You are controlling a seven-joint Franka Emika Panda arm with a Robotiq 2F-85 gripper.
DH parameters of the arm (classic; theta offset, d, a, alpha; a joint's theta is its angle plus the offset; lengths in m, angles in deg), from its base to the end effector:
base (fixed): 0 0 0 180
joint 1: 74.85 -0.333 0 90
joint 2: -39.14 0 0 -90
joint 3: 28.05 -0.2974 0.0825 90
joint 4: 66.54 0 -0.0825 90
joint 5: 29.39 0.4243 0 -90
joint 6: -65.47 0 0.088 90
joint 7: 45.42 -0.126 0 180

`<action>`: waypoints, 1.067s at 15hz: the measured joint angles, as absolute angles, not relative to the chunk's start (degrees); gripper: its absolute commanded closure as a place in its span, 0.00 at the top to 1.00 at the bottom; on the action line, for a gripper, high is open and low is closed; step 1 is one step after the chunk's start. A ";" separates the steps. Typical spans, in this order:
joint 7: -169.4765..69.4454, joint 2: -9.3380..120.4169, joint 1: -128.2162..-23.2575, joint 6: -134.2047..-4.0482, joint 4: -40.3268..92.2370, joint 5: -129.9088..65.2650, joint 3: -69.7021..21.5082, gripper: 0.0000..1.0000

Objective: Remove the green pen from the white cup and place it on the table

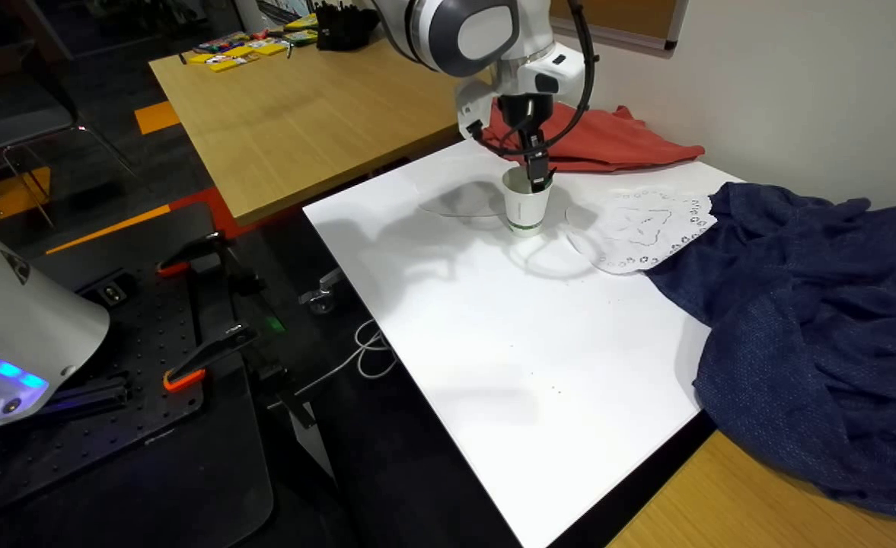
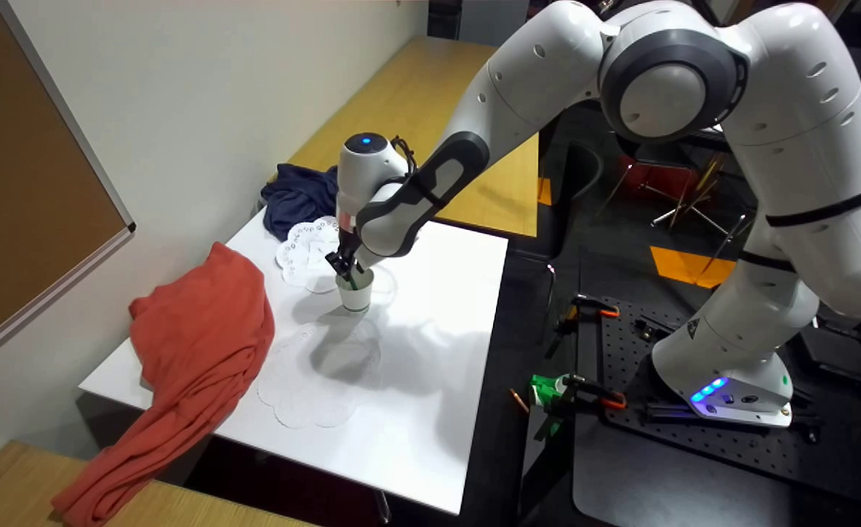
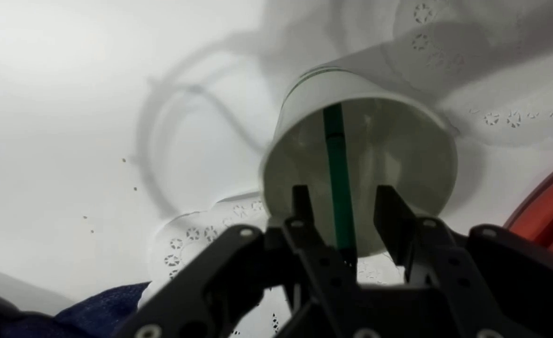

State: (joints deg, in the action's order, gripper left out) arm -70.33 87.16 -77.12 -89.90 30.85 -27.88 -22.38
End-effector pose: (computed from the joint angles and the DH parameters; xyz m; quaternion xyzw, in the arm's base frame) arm 0.6934 -0.0392 0.0617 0.9673 -0.2357 0.0926 0.0116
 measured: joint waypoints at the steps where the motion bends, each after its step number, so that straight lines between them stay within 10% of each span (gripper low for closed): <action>1: -70.26 87.37 -77.04 -89.89 30.64 -27.88 -22.38 0.34; 6: -70.21 88.74 -76.91 -89.87 29.30 -27.88 -22.38 0.36; 7: -70.21 89.07 -76.91 -89.83 28.92 -27.88 -22.38 0.12; 11: -70.20 90.24 -76.91 -89.82 27.65 -27.88 -22.38 0.00; 16: -70.19 90.40 -76.94 -89.84 27.42 -27.88 -22.38 0.03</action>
State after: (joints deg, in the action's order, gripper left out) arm -70.19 90.40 -76.94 -89.84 27.42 -27.88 -22.38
